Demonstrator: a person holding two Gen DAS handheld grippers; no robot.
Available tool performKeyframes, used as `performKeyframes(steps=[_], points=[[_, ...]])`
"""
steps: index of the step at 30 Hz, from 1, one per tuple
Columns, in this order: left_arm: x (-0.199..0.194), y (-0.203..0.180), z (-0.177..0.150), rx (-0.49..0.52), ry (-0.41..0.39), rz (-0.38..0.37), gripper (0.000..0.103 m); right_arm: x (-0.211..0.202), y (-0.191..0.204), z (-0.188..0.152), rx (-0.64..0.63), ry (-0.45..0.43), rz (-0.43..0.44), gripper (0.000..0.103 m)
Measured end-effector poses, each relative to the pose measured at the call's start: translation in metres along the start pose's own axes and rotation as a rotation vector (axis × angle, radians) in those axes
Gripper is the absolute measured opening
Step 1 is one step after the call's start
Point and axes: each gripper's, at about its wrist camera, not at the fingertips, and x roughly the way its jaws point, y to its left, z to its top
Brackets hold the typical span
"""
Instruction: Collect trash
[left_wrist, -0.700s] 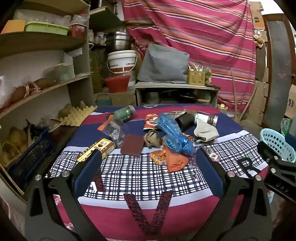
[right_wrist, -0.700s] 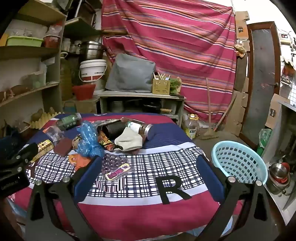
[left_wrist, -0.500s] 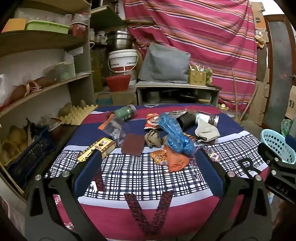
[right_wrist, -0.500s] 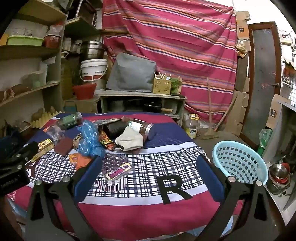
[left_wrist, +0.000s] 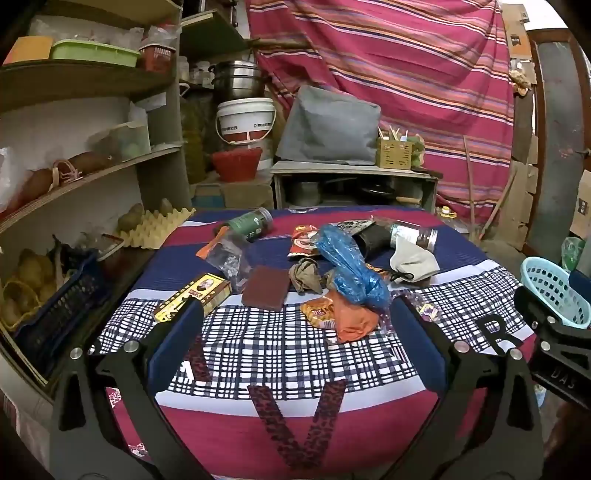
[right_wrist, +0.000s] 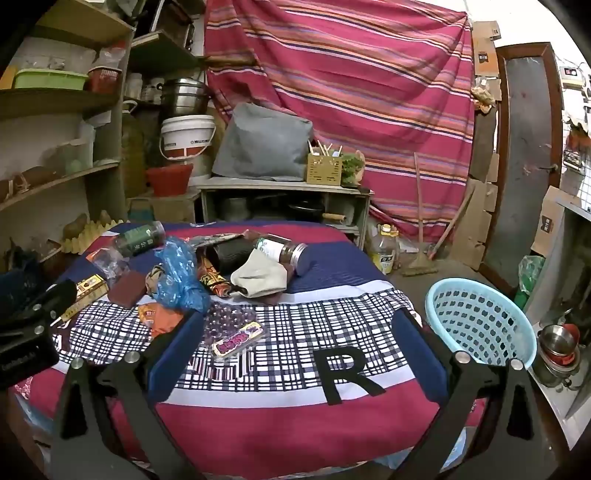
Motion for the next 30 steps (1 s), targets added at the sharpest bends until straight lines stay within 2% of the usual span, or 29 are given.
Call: performKeyframes(steps=[30], points=[[0.0012, 0.0005, 0.0005, -0.004, 0.007, 0.001, 0.098, 0.0042, 0.0041, -0.0003, -0.008, 0.008, 0.005, 0.099]])
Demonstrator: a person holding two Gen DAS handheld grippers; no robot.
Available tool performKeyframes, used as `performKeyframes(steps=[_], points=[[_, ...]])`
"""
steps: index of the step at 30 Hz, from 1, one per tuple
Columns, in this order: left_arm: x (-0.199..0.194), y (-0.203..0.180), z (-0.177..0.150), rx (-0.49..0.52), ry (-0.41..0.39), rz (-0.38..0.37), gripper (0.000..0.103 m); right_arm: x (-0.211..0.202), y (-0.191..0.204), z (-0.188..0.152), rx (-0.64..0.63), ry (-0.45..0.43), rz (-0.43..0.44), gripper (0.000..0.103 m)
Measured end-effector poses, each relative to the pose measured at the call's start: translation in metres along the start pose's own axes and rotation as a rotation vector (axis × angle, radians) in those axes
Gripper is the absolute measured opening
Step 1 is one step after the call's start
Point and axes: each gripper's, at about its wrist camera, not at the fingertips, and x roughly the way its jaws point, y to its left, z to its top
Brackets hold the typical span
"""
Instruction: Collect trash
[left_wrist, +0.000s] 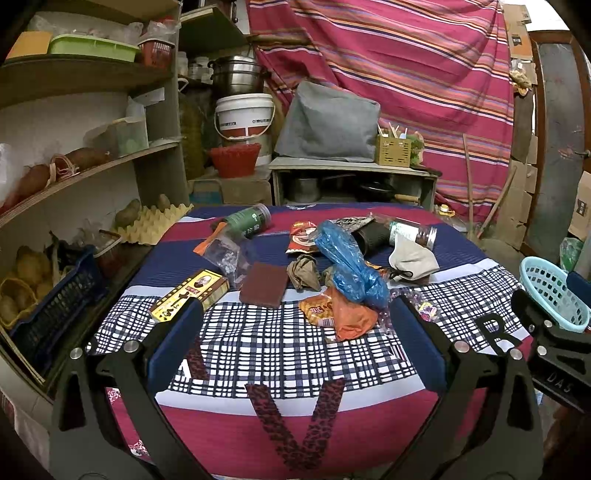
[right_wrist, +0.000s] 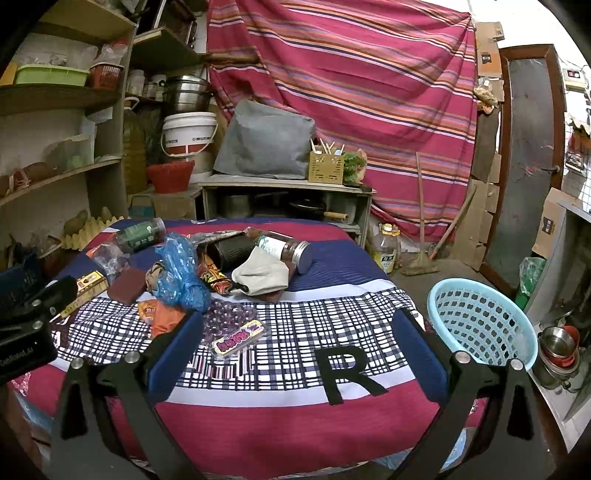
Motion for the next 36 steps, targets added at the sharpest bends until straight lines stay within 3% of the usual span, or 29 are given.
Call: performKeyframes(steps=[36], points=[[0.0066, 0.003, -0.0063, -0.003, 0.002, 0.001, 0.098, 0.0008, 0.0017, -0.0009, -0.002, -0.001, -0.001, 0.099]])
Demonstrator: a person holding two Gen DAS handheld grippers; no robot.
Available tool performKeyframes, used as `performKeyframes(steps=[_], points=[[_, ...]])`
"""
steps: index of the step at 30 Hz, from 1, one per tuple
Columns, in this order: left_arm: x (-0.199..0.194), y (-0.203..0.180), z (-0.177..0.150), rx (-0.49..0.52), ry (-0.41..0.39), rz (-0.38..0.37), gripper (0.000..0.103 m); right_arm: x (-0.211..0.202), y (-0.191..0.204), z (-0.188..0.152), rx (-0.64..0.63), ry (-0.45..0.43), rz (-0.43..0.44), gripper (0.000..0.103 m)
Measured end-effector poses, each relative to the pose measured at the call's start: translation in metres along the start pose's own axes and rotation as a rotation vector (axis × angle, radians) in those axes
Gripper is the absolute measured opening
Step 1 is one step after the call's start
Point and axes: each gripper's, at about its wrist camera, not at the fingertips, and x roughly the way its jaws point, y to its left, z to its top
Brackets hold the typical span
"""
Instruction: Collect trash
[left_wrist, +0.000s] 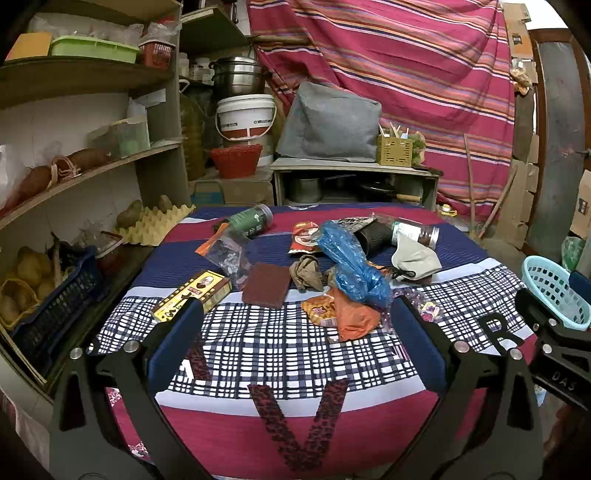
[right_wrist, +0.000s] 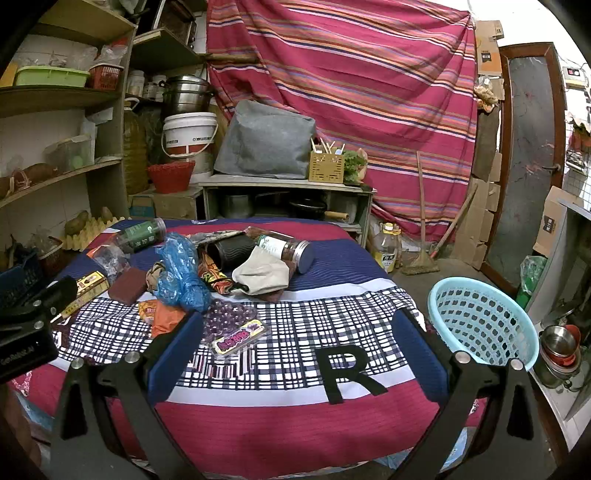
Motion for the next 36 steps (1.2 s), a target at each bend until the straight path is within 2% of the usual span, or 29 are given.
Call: performKeyframes(steps=[32, 36], points=[[0.005, 0.009, -0.007, -0.017, -0.008, 0.0, 0.098, 0.0, -0.006, 0.002, 0.003, -0.008, -0.016, 0.099], [0.001, 0.014, 0.004, -0.027, -0.016, 0.007, 0.098, -0.001, -0.008, 0.006, 0.009, -0.015, -0.022, 0.099]])
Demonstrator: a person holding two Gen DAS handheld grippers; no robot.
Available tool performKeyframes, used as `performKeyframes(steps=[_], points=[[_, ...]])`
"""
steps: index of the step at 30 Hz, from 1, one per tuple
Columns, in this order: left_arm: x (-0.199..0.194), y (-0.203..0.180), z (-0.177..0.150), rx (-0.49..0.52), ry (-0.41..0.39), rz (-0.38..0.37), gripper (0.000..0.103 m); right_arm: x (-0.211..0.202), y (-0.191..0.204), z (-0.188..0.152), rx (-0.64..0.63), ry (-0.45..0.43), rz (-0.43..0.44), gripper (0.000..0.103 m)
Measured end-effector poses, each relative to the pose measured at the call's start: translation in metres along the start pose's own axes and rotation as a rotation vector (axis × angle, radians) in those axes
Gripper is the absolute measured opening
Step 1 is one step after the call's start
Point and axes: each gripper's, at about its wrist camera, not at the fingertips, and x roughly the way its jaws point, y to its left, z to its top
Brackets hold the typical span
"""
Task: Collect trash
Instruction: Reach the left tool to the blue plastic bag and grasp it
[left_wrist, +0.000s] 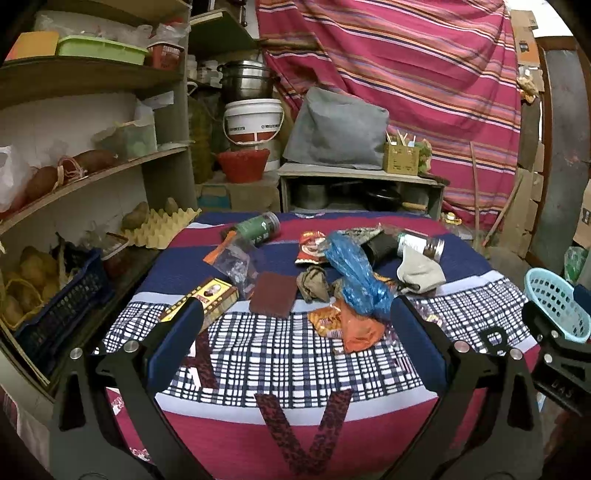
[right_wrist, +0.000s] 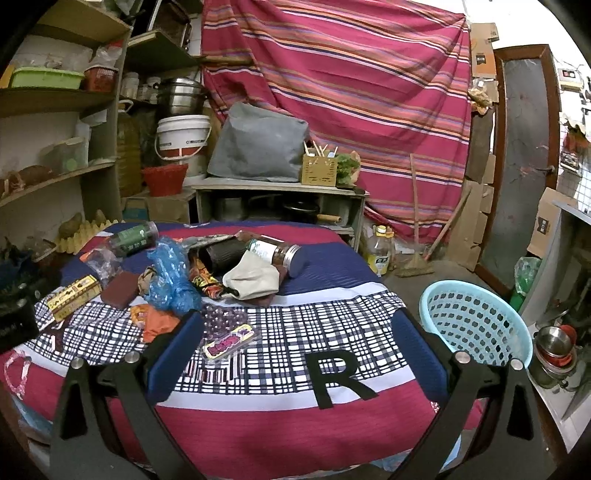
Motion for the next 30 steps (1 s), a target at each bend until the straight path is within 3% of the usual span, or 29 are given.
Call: performKeyframes(steps=[16, 24, 30], points=[[0.018, -0.012, 0.04, 0.019, 0.016, -0.014, 0.098, 0.018, -0.001, 0.022, -0.007, 0.016, -0.006, 0.099], [0.067, 0.005, 0.068, -0.013, 0.083, -0.056, 0.098, 0.068, -0.011, 0.034, 0.018, 0.083, 0.031, 0.099], [0.112, 0.006, 0.077, 0.005, 0.12, 0.017, 0.098, 0.101, -0.014, 0.042, 0.039, 0.085, 0.043, 0.099]])
